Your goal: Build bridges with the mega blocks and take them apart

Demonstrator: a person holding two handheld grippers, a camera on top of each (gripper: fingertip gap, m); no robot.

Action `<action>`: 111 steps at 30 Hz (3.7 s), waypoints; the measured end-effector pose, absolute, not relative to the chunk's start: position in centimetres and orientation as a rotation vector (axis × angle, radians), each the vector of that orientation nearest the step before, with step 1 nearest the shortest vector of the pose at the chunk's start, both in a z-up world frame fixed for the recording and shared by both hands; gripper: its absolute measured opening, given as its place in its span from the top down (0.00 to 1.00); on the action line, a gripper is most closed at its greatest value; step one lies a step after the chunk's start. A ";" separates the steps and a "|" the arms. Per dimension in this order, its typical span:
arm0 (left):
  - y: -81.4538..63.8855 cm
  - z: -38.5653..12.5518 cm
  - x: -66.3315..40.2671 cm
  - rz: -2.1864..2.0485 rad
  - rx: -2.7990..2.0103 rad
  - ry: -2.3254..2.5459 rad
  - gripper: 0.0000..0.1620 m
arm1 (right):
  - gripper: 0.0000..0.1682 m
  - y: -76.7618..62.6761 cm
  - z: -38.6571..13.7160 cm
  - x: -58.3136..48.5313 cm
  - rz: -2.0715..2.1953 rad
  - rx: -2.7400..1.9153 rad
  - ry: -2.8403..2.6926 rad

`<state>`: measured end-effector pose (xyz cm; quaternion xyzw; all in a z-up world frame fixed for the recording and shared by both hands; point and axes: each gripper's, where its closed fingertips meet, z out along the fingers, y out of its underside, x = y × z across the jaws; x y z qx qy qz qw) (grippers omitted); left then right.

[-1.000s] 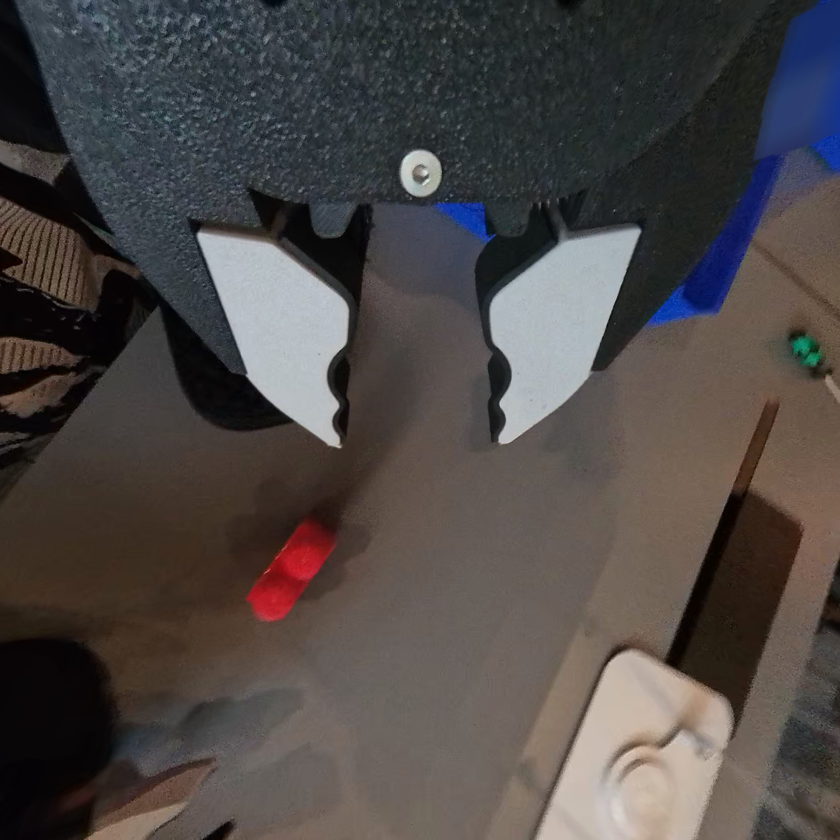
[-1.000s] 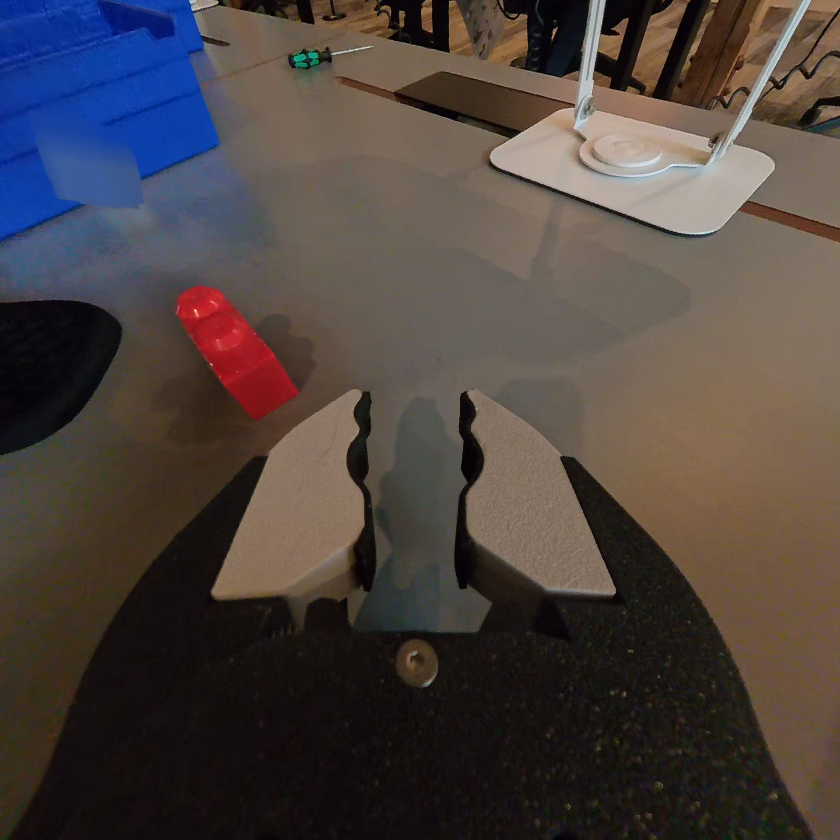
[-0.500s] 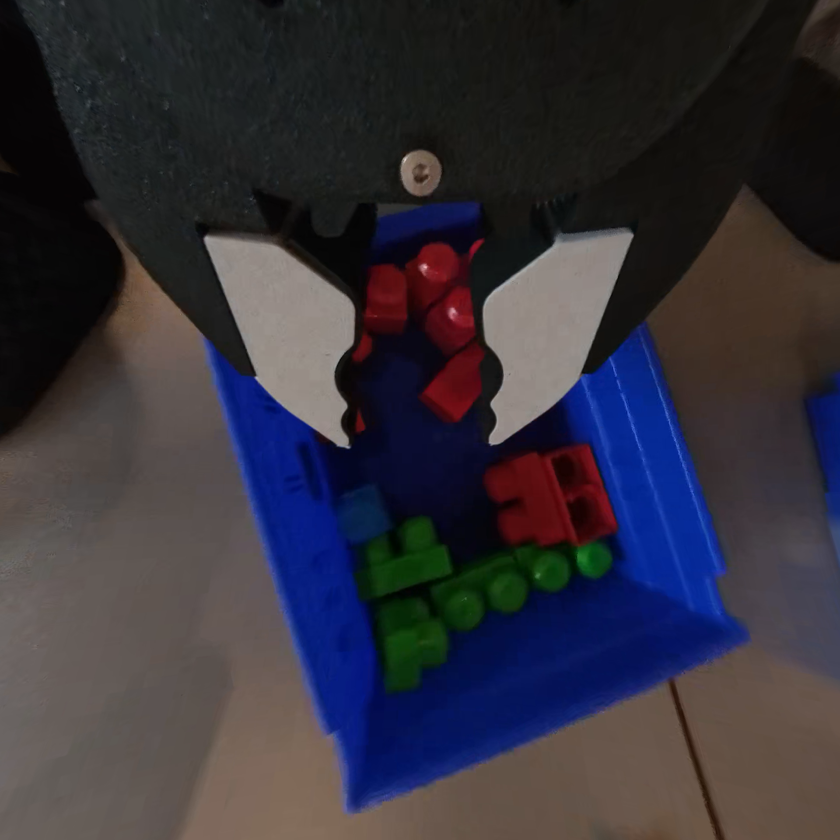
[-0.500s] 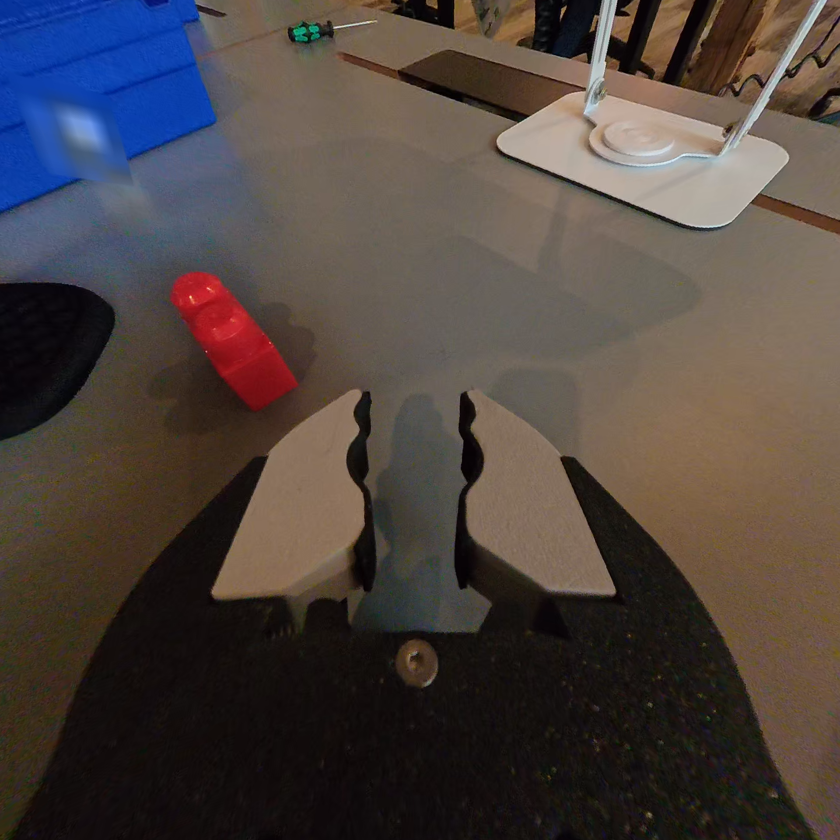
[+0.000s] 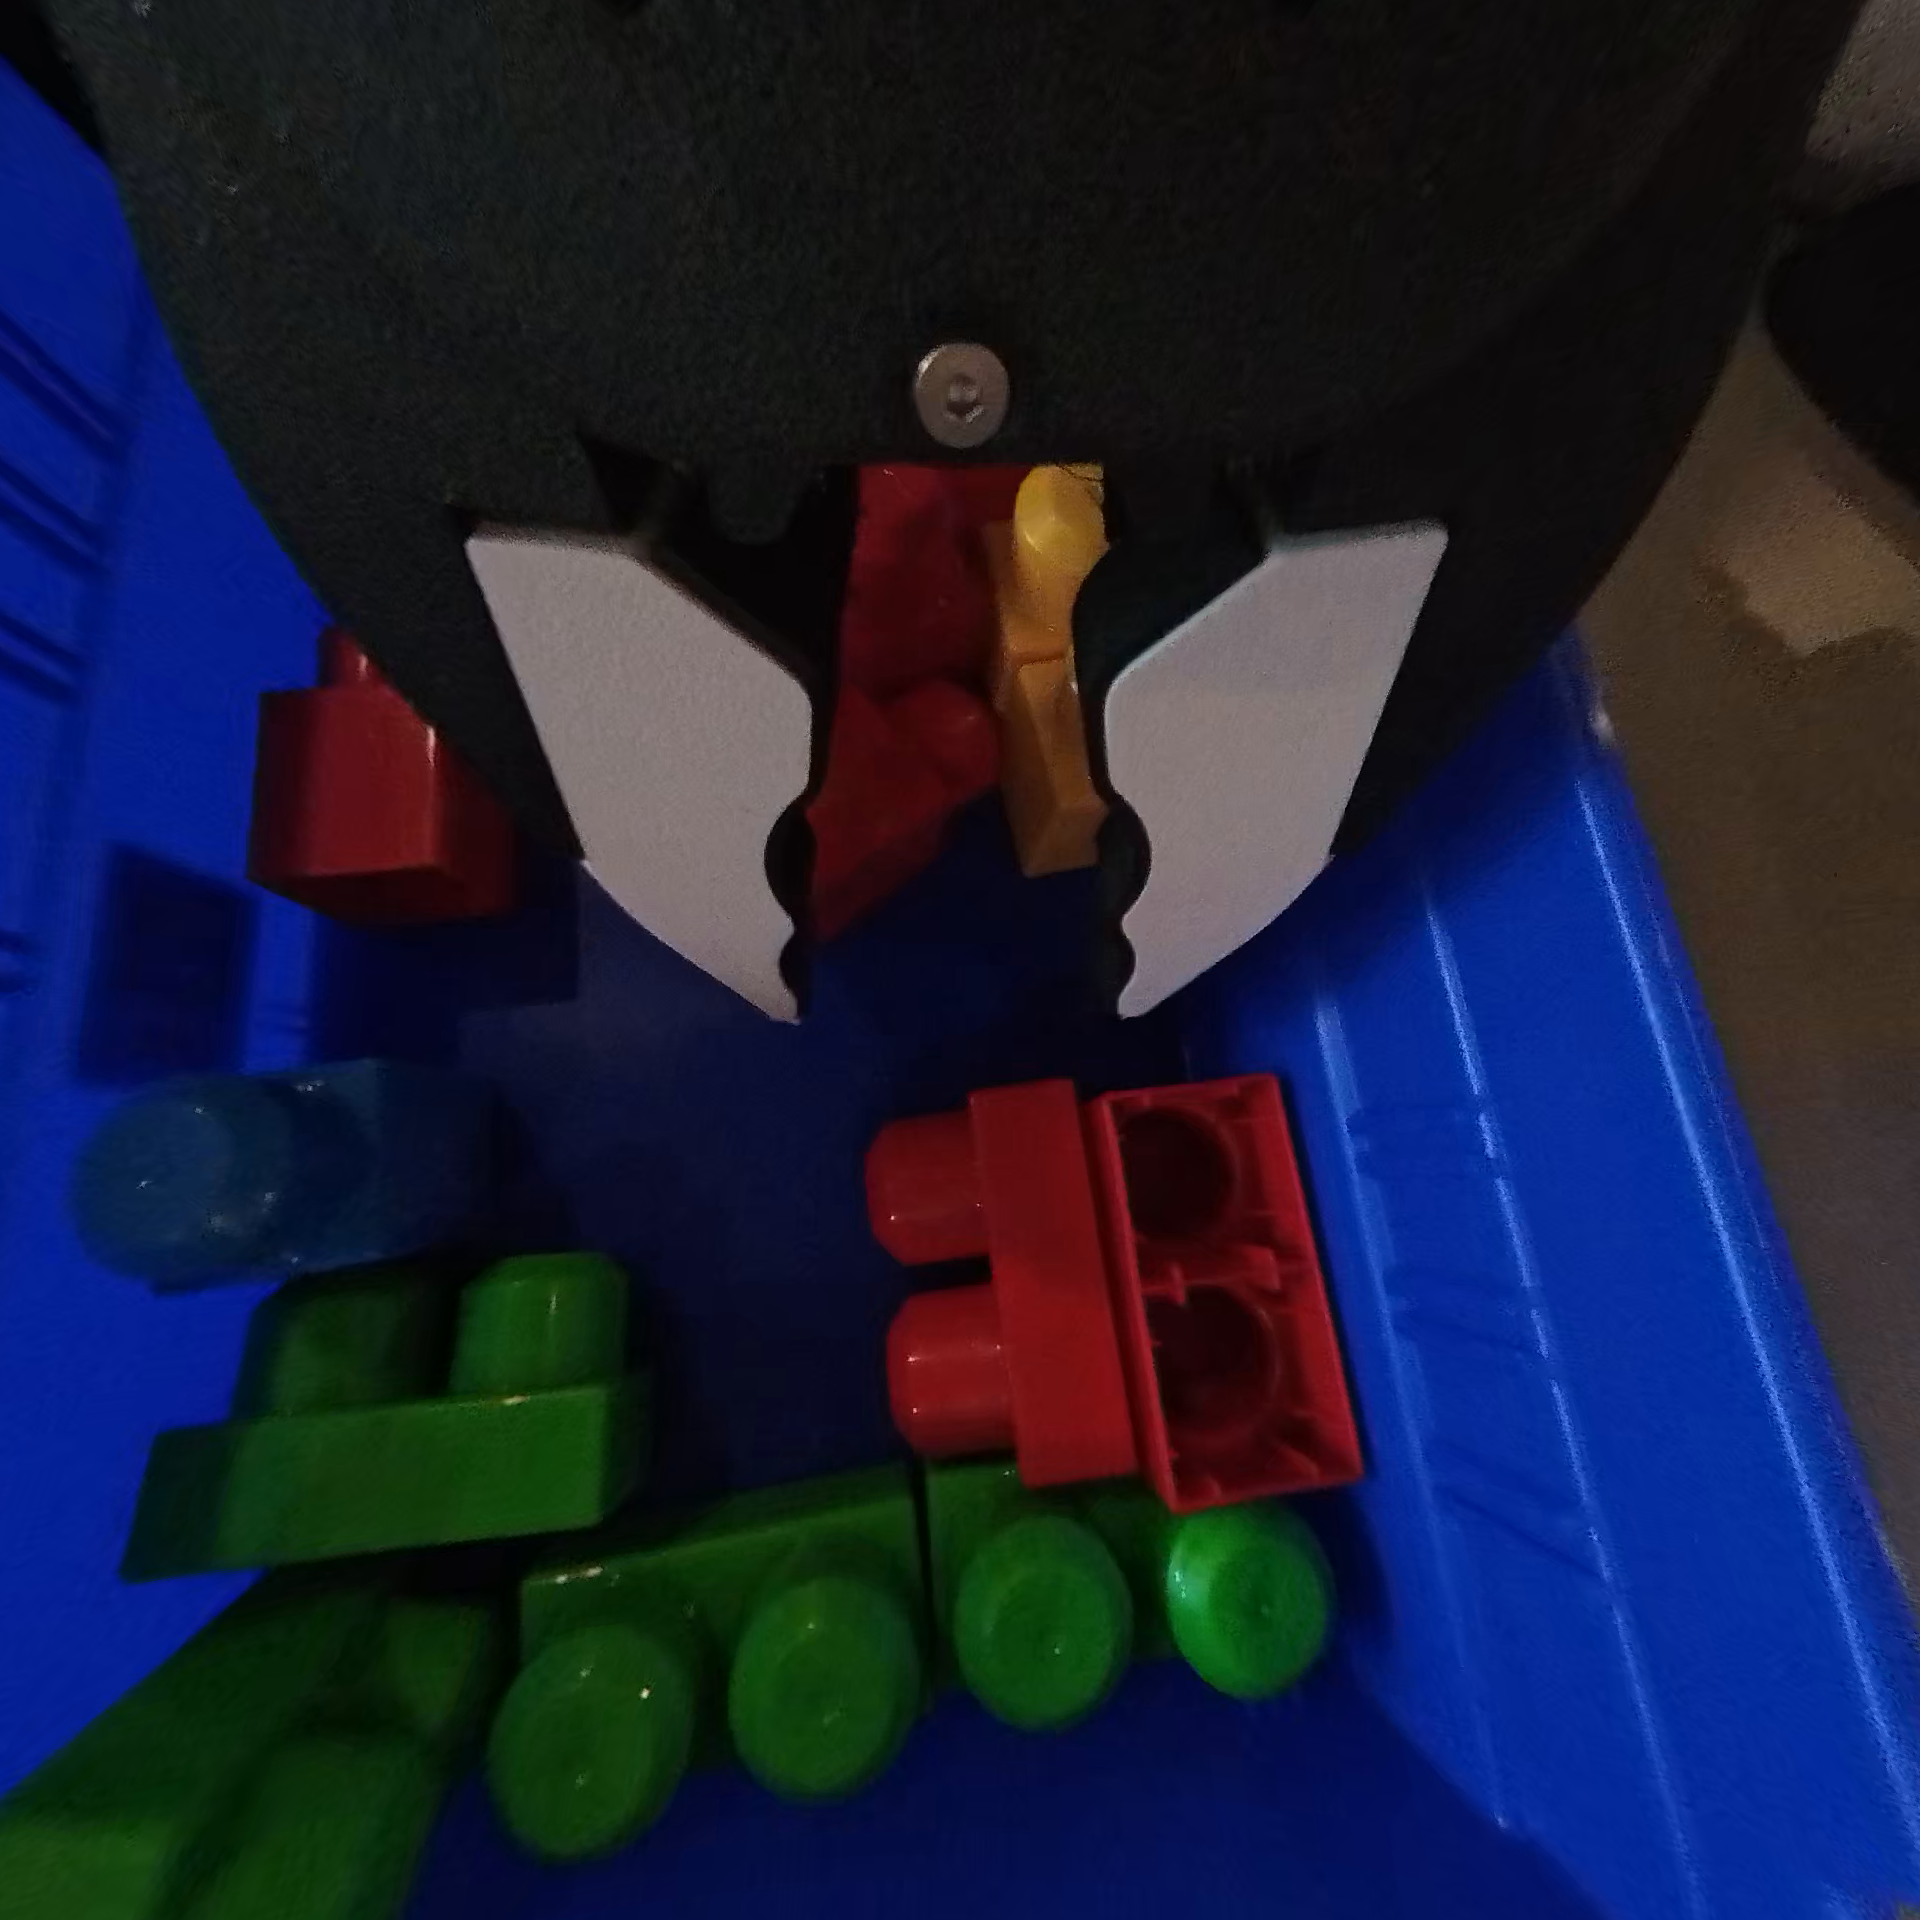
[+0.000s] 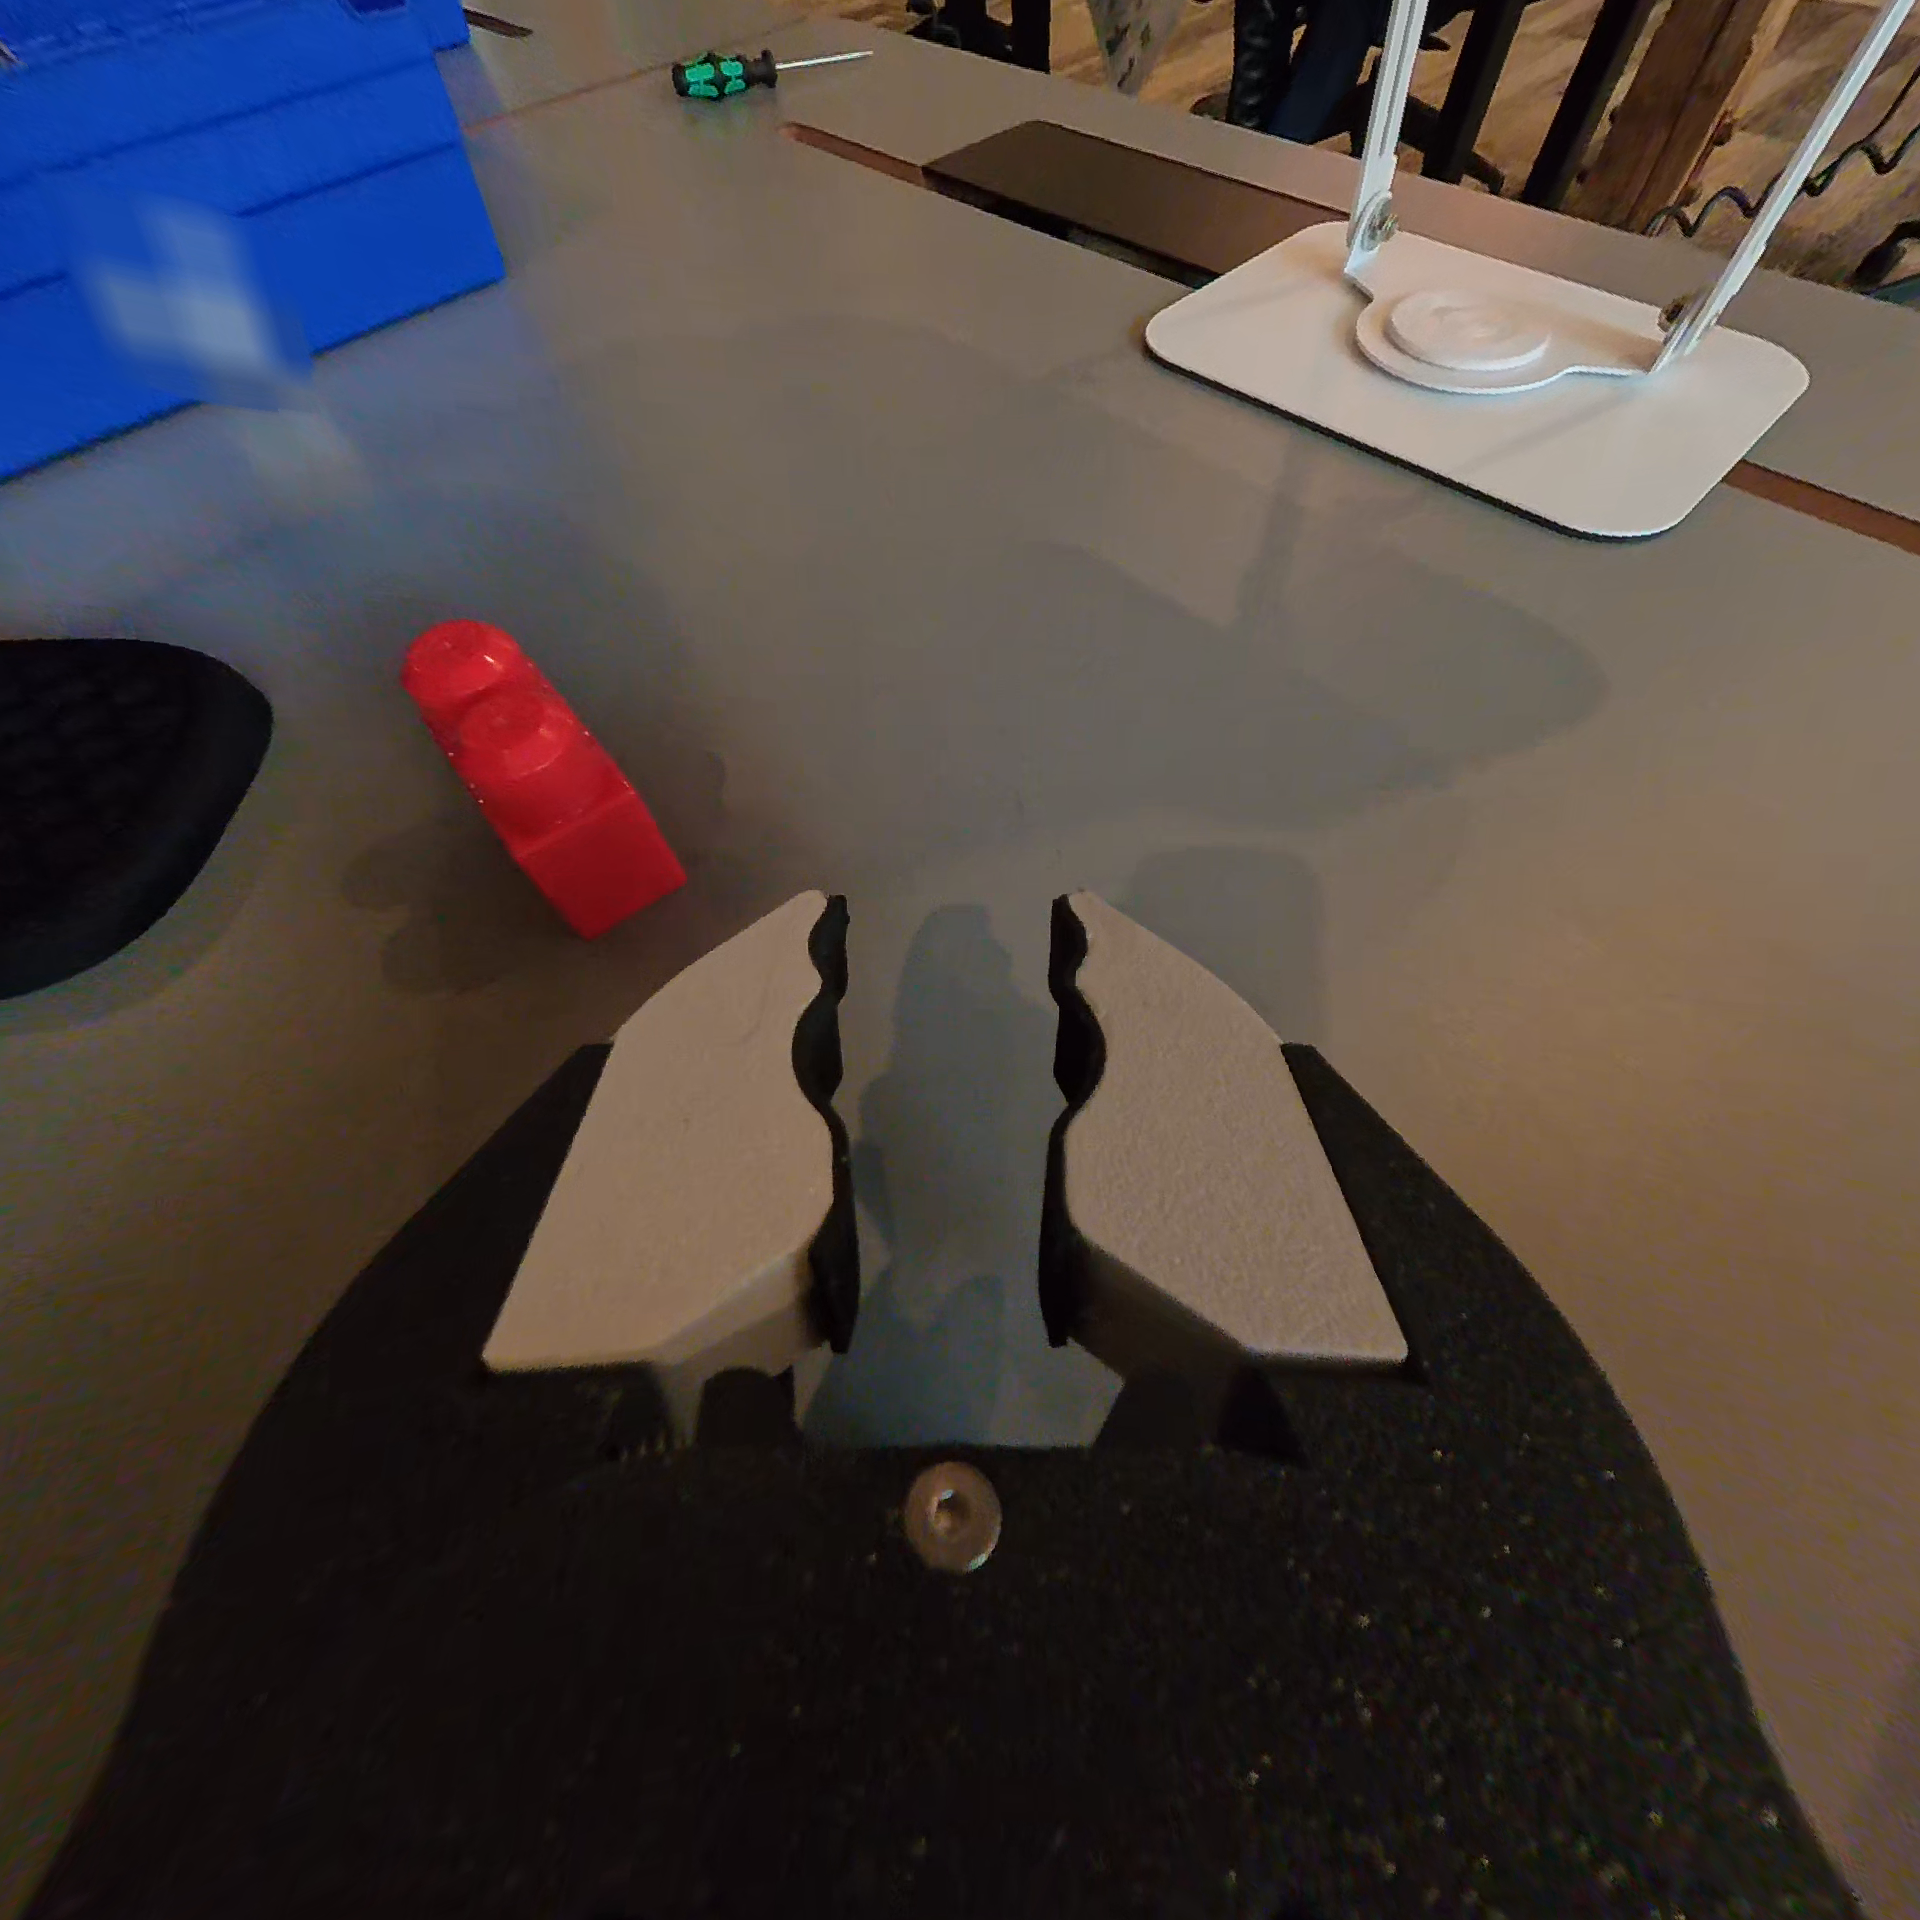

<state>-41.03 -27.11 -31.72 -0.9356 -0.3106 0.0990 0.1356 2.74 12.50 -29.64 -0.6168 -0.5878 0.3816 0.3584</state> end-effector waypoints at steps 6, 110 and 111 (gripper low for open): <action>-26.9 -32.2 -40.9 0.184 -2.810 -0.965 0.69 | 0.78 12.5 -29.5 2.8 0.983 -1.580 -1.517; -3.5 -19.4 -0.1 -0.309 -1.635 0.584 0.78 | 0.79 -2.5 -20.1 0.5 1.185 -0.738 -2.323; -3.6 -19.4 0.0 -0.312 -1.632 0.582 0.78 | 0.79 -2.4 -20.0 0.5 1.182 -0.736 -2.328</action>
